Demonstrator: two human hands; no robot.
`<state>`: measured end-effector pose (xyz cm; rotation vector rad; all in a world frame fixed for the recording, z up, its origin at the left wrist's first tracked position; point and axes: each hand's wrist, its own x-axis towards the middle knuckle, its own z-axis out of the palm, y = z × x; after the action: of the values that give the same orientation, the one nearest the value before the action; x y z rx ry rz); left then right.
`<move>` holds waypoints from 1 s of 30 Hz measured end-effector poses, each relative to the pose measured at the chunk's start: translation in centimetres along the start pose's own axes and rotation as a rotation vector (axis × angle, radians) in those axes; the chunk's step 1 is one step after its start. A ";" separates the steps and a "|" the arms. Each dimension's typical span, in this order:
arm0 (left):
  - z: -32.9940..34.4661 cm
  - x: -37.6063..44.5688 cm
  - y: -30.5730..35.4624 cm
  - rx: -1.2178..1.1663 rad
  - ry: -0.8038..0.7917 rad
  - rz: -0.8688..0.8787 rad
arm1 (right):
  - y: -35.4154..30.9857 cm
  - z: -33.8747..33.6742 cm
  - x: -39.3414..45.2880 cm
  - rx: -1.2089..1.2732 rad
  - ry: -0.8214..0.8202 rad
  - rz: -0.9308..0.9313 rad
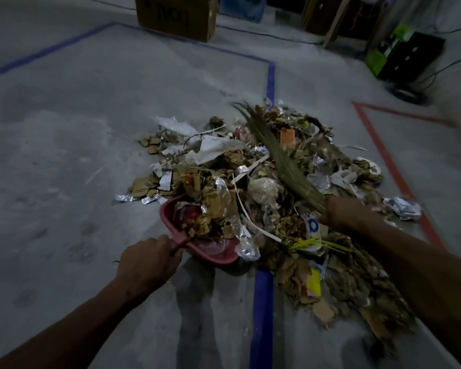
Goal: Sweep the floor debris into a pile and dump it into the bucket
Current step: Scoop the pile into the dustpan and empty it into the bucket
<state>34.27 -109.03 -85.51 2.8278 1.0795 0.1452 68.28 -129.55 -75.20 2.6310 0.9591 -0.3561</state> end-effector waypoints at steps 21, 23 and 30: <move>-1.3 1.4 2.5 0.058 -0.157 -0.014 | -1.1 1.4 -4.7 0.021 0.141 -0.096; -1.3 1.2 2.5 0.026 -0.162 -0.033 | -0.3 0.9 -3.4 -0.004 0.127 -0.049; -1.3 1.5 2.8 0.043 -0.134 -0.031 | -4.9 1.6 -1.5 -0.013 -0.004 -0.202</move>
<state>37.06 -110.07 -83.76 2.8093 1.1098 -0.0694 63.72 -127.45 -77.22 2.5262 1.2256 -0.4005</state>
